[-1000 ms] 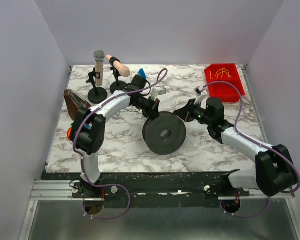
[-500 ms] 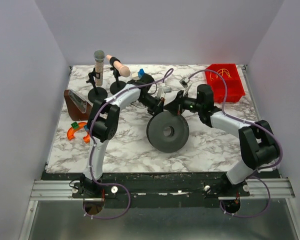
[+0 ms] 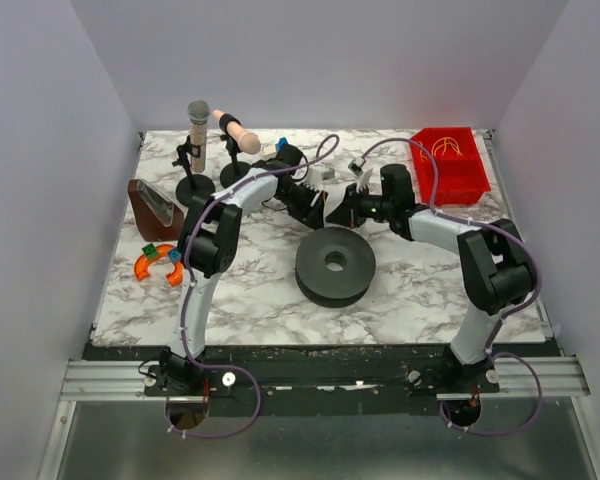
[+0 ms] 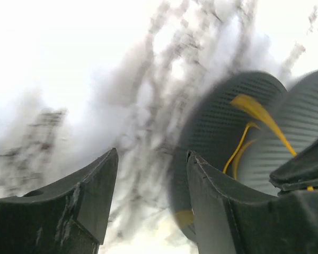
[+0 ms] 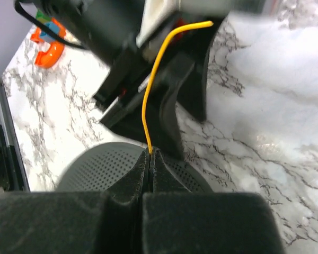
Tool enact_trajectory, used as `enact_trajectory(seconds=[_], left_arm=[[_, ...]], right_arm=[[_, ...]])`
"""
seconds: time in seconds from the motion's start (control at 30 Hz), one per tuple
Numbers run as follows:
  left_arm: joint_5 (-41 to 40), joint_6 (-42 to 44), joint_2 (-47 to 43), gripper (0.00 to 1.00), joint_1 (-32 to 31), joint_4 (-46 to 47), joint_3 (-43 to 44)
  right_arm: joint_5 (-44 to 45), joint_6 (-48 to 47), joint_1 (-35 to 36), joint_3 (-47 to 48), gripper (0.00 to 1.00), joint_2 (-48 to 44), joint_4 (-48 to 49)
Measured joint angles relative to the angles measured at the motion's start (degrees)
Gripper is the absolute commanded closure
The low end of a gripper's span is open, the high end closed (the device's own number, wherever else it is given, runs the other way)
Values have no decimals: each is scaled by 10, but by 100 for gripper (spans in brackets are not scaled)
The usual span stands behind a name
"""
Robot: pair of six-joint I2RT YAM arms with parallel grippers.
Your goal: Wrap the cables
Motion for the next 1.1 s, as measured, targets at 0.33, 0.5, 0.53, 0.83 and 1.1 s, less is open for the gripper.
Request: enact_trajectory(seconds=[0.33,0.5,0.53,0.83,1.1], left_arm=[[-59,-7,-21,28,45,114,-9],[-61,-14,-29,31,78,127,-9],[-60,-9,-36,31,85,127,-11],[46,326,-247,30,87,129,-163],[31,655,-257,29,25,54,-157]], right_arm=[[-2,-29,7,32,99,29,-81],[-4,-40,7,54,99,37,-99],[-5,-44,7,58,99,39,-103],[-21,-87,7,74,99,45,-130],[-36,-115,7,102,99,62,-150]])
